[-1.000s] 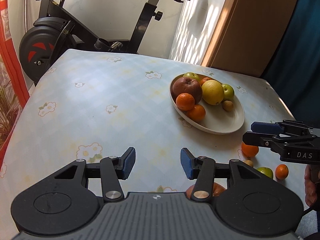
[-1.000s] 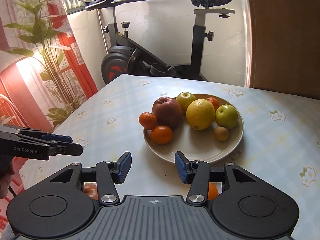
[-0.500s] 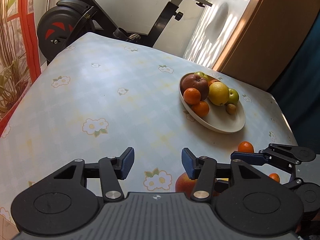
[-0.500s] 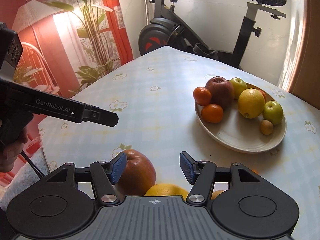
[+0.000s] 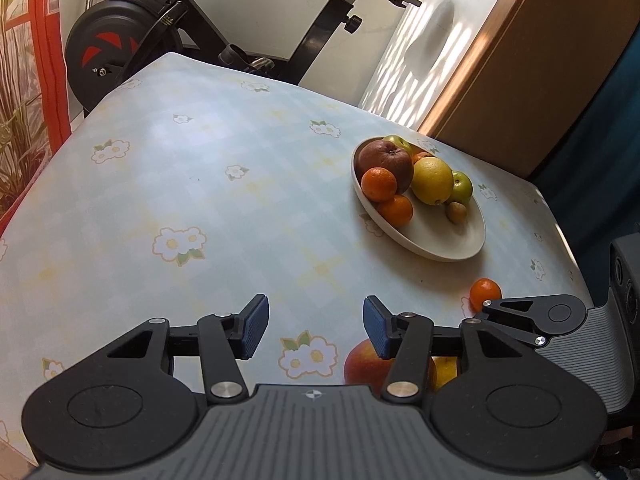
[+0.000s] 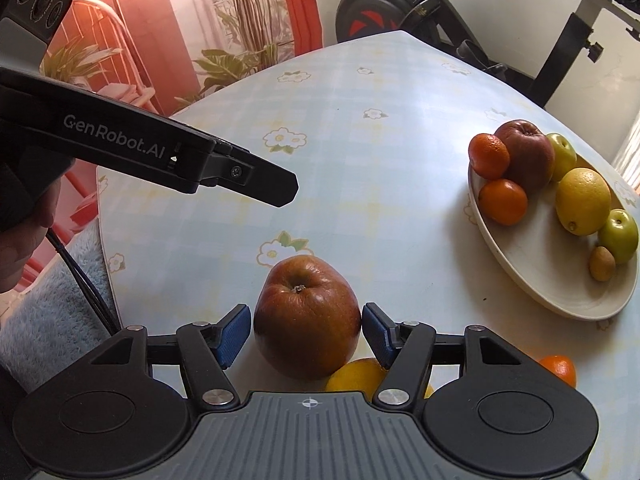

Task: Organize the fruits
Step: 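Grasp the red apple between both tools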

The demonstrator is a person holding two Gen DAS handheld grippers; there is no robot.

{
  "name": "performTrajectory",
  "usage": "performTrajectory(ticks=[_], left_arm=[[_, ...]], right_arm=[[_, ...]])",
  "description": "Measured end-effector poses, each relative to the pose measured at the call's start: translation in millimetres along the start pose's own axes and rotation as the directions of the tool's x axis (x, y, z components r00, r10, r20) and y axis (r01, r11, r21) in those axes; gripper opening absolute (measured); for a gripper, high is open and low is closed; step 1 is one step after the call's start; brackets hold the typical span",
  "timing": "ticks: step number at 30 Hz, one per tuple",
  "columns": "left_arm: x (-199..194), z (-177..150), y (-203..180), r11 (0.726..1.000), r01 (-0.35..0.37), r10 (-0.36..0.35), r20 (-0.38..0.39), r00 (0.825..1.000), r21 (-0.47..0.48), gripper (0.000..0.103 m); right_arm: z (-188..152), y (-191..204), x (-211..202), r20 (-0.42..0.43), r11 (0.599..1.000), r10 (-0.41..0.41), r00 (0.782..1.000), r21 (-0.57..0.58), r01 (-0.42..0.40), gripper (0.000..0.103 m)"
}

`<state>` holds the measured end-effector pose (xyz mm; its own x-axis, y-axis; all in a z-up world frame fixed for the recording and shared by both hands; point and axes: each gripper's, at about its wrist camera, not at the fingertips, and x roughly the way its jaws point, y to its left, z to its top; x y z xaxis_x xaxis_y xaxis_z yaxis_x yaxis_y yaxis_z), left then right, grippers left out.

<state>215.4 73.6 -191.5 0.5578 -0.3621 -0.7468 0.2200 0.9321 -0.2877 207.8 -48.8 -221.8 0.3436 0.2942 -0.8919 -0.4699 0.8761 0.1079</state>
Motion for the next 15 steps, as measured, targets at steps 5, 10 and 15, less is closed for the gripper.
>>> performTrajectory(ticks=[5,10,15], left_arm=[[2.6,3.5,-0.2,1.0,0.031,-0.031,-0.003,1.0,0.002,0.055],[10.1,9.0,-1.2,0.998,0.056,-0.056,-0.004,0.998,-0.011,0.054],[22.3,12.4,-2.3,0.995,0.09,-0.091,-0.023,0.996,-0.043,0.054]], right_arm=[[-1.4,1.6,1.5,0.004,1.0,0.004,1.0,-0.015,-0.004,0.057],[-0.1,-7.9,-3.1,0.095,0.999,-0.009,0.995,0.034,0.006,0.056],[6.8,-20.1,-1.2,0.165,0.996,-0.025,0.986,0.084,0.012,0.056]])
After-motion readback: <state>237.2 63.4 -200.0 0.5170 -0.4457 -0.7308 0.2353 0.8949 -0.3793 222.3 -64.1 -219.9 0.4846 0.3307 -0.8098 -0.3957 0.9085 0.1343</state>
